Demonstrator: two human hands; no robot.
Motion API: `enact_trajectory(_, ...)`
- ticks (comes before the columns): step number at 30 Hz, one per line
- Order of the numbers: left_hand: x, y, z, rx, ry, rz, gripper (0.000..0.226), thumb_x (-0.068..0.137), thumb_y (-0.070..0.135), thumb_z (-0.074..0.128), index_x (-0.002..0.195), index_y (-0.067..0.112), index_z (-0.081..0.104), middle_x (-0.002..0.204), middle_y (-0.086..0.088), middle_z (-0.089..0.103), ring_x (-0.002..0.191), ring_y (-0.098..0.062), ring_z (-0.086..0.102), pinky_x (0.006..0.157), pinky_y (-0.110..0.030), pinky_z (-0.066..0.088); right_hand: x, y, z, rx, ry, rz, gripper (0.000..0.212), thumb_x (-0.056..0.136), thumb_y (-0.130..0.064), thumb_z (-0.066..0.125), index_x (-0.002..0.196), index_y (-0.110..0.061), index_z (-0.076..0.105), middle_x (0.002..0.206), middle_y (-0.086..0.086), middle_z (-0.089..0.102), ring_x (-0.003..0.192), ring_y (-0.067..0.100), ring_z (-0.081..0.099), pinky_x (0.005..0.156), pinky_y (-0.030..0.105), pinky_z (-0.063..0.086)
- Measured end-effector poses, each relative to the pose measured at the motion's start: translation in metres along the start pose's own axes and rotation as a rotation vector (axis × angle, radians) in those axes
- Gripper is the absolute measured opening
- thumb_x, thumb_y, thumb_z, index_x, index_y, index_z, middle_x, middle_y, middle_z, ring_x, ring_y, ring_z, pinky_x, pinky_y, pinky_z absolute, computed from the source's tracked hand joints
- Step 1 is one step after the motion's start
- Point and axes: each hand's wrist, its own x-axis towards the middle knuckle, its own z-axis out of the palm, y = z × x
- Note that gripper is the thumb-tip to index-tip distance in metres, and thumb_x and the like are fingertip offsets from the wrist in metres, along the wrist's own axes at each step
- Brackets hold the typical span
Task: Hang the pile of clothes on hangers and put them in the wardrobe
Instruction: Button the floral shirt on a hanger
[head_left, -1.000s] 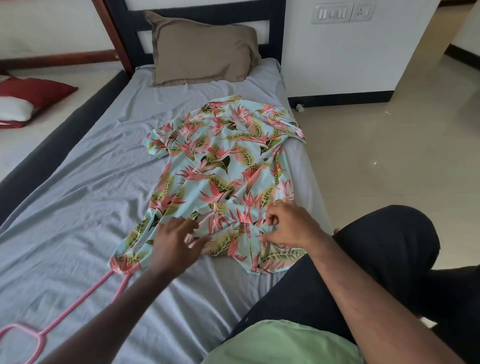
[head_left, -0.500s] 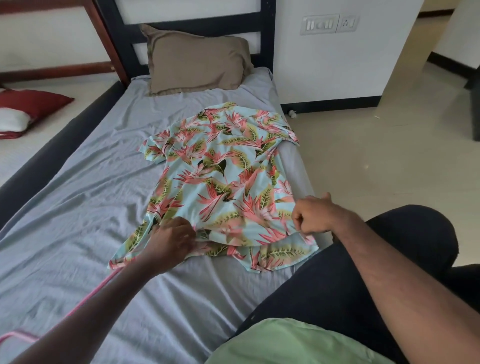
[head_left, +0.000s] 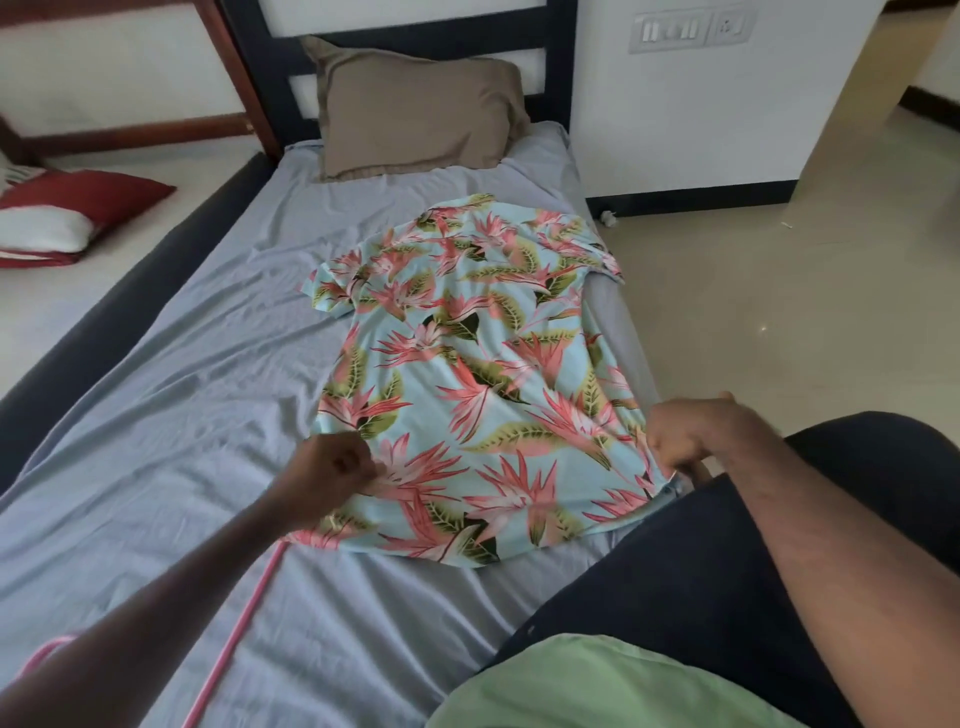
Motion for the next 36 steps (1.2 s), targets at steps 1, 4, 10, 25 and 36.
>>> enact_trajectory(1, 0.002, -0.010, -0.007, 0.122, 0.165, -0.070, 0.012, 0.086, 0.020, 0.079, 0.079, 0.019, 0.069, 0.073, 0.002, 0.069, 0.070, -0.016, 0.065, 0.063, -0.022, 0.047, 0.009, 0.002, -0.001, 0.153, 0.036, -0.015, 0.019, 0.083, -0.005, 0.065, 0.075, -0.022, 0.068, 0.094, 0.000, 0.072, 0.092, 0.021, 0.066, 0.088, 0.039, 0.048)
enact_trajectory(4, 0.007, -0.046, -0.027, 0.348, 0.275, -0.433, 0.038, 0.093, 0.037, 0.068, 0.118, 0.010, 0.060, 0.115, -0.019, 0.063, 0.107, -0.040, 0.060, 0.085, -0.043, 0.049, 0.032, 0.006, -0.002, 0.505, 0.356, 0.065, 0.005, 0.084, -0.022, 0.064, 0.086, -0.025, 0.061, 0.098, 0.001, 0.066, 0.092, 0.026, 0.063, 0.094, 0.048, 0.052)
enact_trajectory(10, 0.001, -0.058, -0.020, 0.323, 0.091, -0.633, 0.040, 0.092, 0.048, 0.061, 0.087, 0.009, 0.069, 0.092, -0.016, 0.070, 0.083, -0.034, 0.062, 0.069, -0.037, 0.051, 0.038, -0.003, 0.011, 0.628, 0.199, 0.092, 0.042, 0.080, -0.050, 0.082, 0.084, -0.011, 0.067, 0.078, 0.004, 0.068, 0.067, 0.017, 0.062, 0.058, 0.026, 0.043)
enact_trajectory(25, -0.016, -0.041, -0.032, -0.509, 0.143, -0.595, 0.021, 0.093, 0.010, 0.069, 0.101, -0.010, 0.066, 0.085, -0.028, 0.073, 0.069, -0.040, 0.072, 0.057, -0.044, 0.062, 0.039, 0.025, 0.015, 0.827, 0.005, 0.121, 0.030, 0.079, -0.035, 0.086, 0.098, -0.014, 0.076, 0.099, 0.005, 0.077, 0.097, 0.024, 0.070, 0.093, 0.038, 0.054)
enact_trajectory(36, -0.033, -0.064, -0.058, -0.339, -0.428, -0.640, 0.035, 0.076, 0.020, 0.078, 0.088, -0.012, 0.074, 0.076, -0.027, 0.065, 0.052, -0.021, 0.053, 0.042, -0.021, 0.033, 0.033, 0.038, 0.016, 0.373, -0.213, 0.191, 0.021, 0.069, -0.009, 0.090, 0.084, -0.007, 0.075, 0.078, 0.007, 0.077, 0.088, 0.028, 0.076, 0.094, 0.047, 0.058)
